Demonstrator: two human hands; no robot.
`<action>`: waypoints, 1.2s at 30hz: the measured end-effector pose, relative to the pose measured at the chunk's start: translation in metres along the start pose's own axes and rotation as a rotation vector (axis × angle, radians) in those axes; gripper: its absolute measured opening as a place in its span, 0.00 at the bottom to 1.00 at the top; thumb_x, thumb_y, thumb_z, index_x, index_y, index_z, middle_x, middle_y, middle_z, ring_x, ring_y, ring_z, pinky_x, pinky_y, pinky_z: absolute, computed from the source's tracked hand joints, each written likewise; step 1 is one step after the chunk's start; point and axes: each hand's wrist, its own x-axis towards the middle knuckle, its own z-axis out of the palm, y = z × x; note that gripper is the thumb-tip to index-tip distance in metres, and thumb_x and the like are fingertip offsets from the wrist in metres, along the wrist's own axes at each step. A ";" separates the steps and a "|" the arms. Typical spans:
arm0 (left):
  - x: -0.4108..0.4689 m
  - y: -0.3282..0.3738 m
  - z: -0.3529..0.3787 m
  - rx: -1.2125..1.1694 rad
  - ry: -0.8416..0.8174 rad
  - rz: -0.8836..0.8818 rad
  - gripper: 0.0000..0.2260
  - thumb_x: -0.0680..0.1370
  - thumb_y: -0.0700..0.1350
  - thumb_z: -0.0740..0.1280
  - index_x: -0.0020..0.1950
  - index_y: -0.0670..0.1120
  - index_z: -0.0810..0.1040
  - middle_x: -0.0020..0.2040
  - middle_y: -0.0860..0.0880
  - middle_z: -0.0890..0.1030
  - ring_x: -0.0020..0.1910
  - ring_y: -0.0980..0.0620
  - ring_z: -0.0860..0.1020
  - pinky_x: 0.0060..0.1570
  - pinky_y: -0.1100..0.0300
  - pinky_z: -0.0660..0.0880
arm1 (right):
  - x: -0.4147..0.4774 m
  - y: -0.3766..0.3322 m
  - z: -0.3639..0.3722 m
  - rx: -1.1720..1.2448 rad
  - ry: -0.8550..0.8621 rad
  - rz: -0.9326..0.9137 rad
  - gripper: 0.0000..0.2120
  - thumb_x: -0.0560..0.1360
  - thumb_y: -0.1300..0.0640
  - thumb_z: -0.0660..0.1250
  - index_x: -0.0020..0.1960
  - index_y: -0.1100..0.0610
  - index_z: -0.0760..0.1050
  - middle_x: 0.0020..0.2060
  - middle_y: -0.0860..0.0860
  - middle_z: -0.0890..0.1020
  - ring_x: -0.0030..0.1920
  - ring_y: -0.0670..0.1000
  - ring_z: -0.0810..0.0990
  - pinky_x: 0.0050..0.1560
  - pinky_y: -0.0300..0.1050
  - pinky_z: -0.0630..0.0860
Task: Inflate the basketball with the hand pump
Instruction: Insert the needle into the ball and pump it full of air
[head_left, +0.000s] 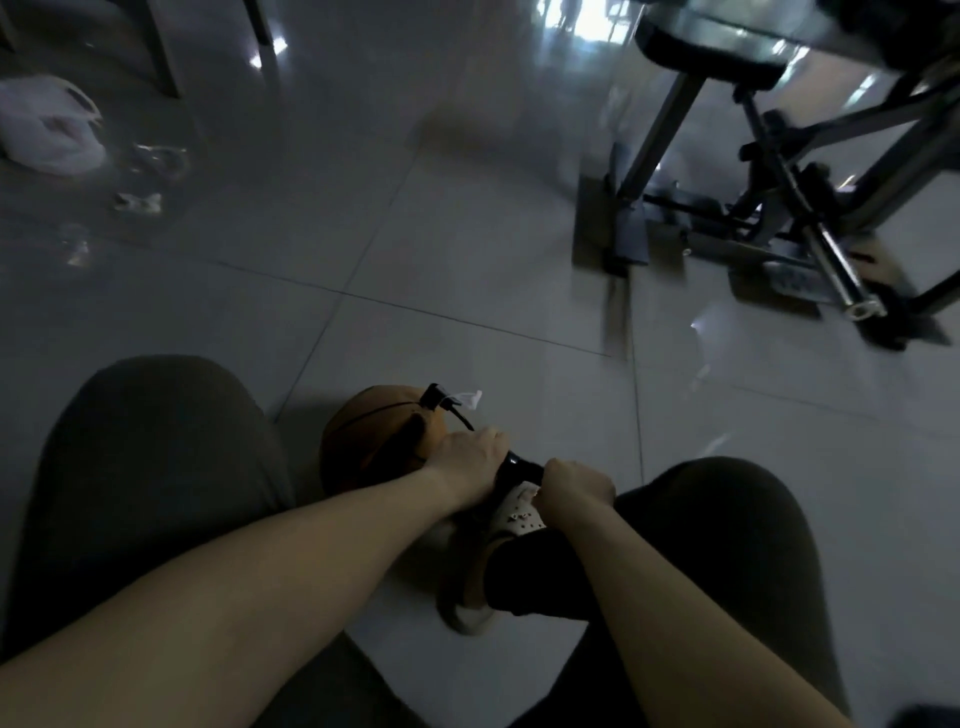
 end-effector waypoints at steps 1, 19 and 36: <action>-0.003 0.000 -0.002 0.000 0.005 0.001 0.07 0.82 0.41 0.56 0.59 0.44 0.70 0.58 0.43 0.73 0.47 0.41 0.78 0.38 0.52 0.64 | -0.005 0.001 0.002 0.002 0.021 0.003 0.14 0.79 0.54 0.64 0.64 0.54 0.74 0.59 0.53 0.80 0.58 0.55 0.80 0.46 0.45 0.70; 0.036 0.045 -0.066 -0.184 0.346 0.130 0.05 0.81 0.46 0.60 0.51 0.45 0.70 0.45 0.47 0.67 0.36 0.47 0.69 0.36 0.55 0.64 | -0.026 0.058 -0.049 0.151 0.493 0.003 0.04 0.77 0.60 0.61 0.51 0.56 0.68 0.47 0.54 0.76 0.44 0.57 0.79 0.38 0.48 0.71; 0.055 0.053 0.023 -0.022 0.070 -0.010 0.07 0.85 0.44 0.53 0.60 0.45 0.66 0.58 0.43 0.69 0.51 0.44 0.73 0.40 0.55 0.65 | 0.033 0.049 0.027 0.199 0.205 -0.068 0.07 0.81 0.59 0.60 0.58 0.57 0.66 0.55 0.56 0.74 0.54 0.56 0.77 0.48 0.46 0.73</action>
